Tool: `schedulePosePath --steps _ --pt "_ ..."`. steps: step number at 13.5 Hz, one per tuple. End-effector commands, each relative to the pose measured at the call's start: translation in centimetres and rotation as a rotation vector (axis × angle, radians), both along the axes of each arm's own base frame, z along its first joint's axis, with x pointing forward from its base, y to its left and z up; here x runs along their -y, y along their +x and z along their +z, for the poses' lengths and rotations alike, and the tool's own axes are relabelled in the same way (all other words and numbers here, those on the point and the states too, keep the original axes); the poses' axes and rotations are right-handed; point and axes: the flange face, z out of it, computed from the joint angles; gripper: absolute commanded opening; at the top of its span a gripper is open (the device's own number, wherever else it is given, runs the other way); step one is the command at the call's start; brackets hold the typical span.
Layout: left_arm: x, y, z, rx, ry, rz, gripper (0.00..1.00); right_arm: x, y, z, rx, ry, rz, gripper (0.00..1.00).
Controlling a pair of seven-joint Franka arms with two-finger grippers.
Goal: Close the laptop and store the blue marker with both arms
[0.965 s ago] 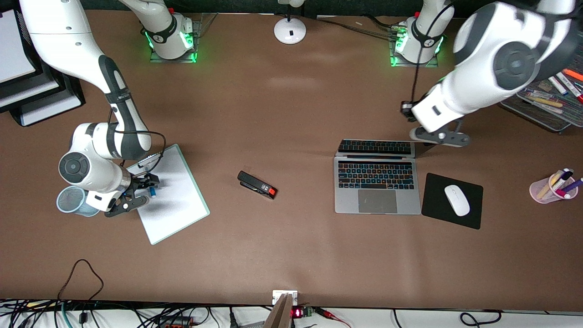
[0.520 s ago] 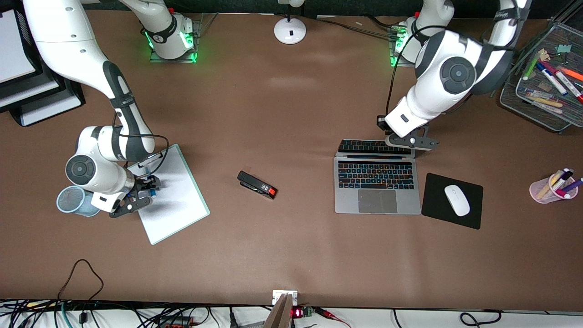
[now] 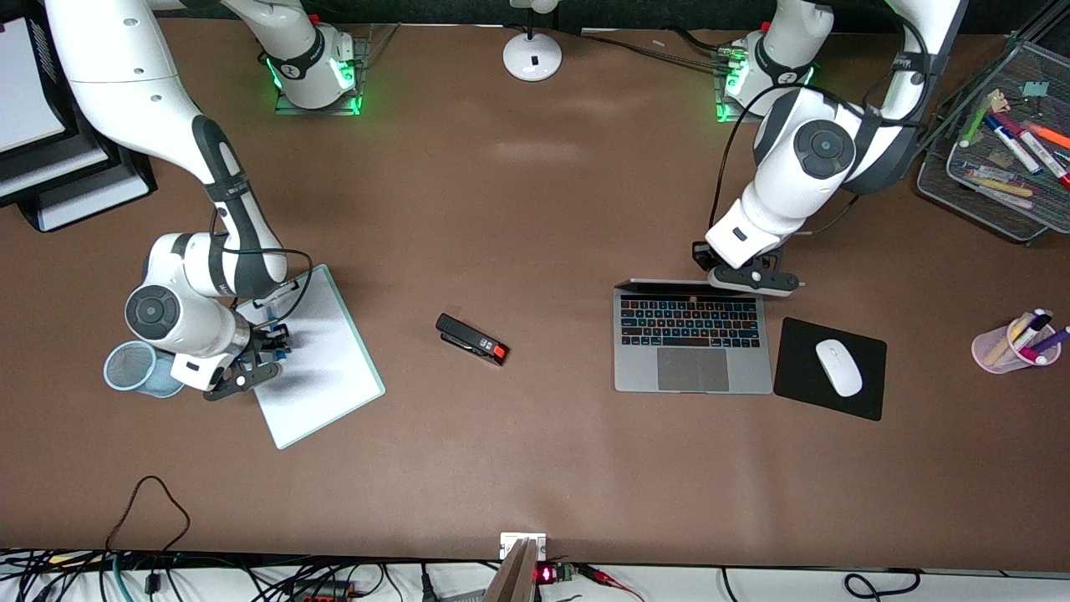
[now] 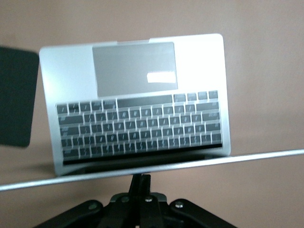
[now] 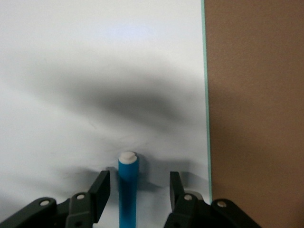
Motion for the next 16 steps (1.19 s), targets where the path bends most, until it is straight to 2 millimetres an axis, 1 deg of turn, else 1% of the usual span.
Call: schedulePosePath --steps 1,3,4,5,6,8,9,11,14,16 --pt "0.0 1.9 -1.7 0.072 -0.031 -0.005 0.00 -0.4 0.1 -0.5 -0.001 0.014 0.014 0.59" --pt "0.3 3.4 -2.1 0.097 -0.043 -0.010 0.00 -0.6 0.0 -0.6 -0.004 0.028 -0.001 0.53" --pt "0.3 4.6 -2.0 0.115 -0.032 -0.028 0.00 -0.6 0.0 -0.6 -0.004 0.028 -0.001 0.49" --pt "-0.4 5.7 -2.4 0.126 -0.013 -0.035 0.00 -0.6 0.0 -0.6 -0.004 0.028 -0.003 0.48" --pt "-0.6 6.7 -2.8 0.133 -0.003 -0.042 0.00 -0.6 0.0 -0.6 -0.004 0.028 -0.003 0.46" --pt "-0.4 8.1 -3.7 0.134 -0.007 -0.046 0.00 -0.6 0.1 -0.6 -0.004 0.029 -0.004 0.45" --pt "-0.4 8.9 -4.2 0.135 -0.014 -0.041 0.00 -0.6 0.1 -0.6 -0.002 0.029 -0.004 0.41" --pt "-0.1 9.9 -5.0 0.133 -0.024 -0.037 0.00 -0.6 0.1 -0.5 -0.001 0.029 -0.004 0.38" --pt "-0.3 10.9 -7.8 0.122 0.011 -0.068 0.00 -0.6 0.1 -0.6 -0.002 0.029 -0.005 0.32" --pt "-0.6 11.7 -8.7 0.121 0.014 -0.066 0.00 -0.6 0.1 -0.5 0.000 0.029 -0.004 0.26"
